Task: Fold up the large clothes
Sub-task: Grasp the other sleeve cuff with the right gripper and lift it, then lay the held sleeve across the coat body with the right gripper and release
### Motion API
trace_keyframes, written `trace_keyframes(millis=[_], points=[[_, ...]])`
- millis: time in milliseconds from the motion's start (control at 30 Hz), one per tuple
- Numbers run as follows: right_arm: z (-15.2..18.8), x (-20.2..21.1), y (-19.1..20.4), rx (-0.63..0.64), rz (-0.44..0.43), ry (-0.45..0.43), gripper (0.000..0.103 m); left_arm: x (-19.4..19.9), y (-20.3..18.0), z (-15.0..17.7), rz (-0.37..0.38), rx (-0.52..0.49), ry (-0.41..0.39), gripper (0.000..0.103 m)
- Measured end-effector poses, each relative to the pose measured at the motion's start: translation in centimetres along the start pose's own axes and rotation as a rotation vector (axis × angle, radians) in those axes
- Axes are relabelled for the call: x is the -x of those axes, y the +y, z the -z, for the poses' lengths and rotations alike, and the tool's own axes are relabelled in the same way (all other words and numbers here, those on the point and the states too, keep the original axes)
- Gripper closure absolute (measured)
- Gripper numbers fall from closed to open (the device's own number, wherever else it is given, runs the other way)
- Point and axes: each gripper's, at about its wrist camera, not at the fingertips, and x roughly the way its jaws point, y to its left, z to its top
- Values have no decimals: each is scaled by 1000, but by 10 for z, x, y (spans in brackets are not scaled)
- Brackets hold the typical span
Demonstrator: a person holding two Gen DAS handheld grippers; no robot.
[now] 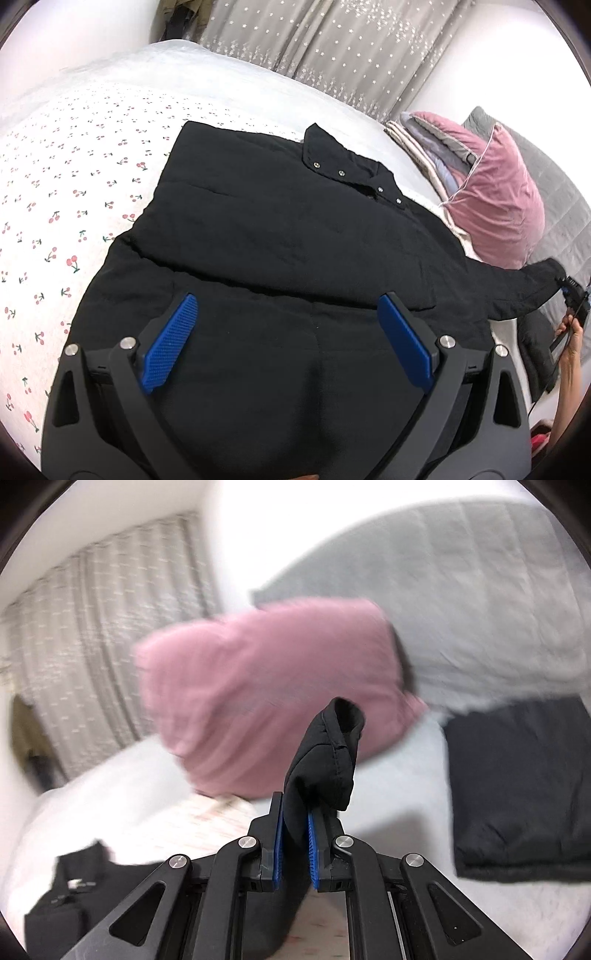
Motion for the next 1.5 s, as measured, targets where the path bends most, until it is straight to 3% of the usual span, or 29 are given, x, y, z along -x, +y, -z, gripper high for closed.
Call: trace_keyframes(millis=[200,400,533,667,800,900,933,967,1000,1033,1200,1400,1500], points=[[-24,73,124,187,-187,-95,93,15,4,-8,-18,-12,-41,5],[3,117,241,350,-334,-72,92,21,14,-13,27,46,-40,5],[51,131,310,459,-419,-16,92,21,17,-12,32,51,-37,5],[112,119,361,549,-488,94,92,22,18,-12,20,46,-39,5],[183,81,389,567,-545,296,88,18,20,-12,32,59,-29,5],[230,50,393,522,-612,505,78,14,18,-12,35,58,-21,5],[252,33,390,463,-695,671,65,13,17,-11,39,57,-17,5],[266,25,388,414,-742,779,56,12,16,-11,44,57,-15,5],[279,18,385,360,-781,872,53,10,15,-11,51,59,-10,5],[286,21,383,346,-801,889,48,10,13,-10,57,59,-6,5],[273,41,347,349,-804,806,41,4,-8,-10,129,19,21,5],[249,65,269,347,-664,643,39,-38,-52,-12,180,-57,89,6],[244,61,229,296,-585,572,39,-79,-79,-11,161,-88,172,22]])
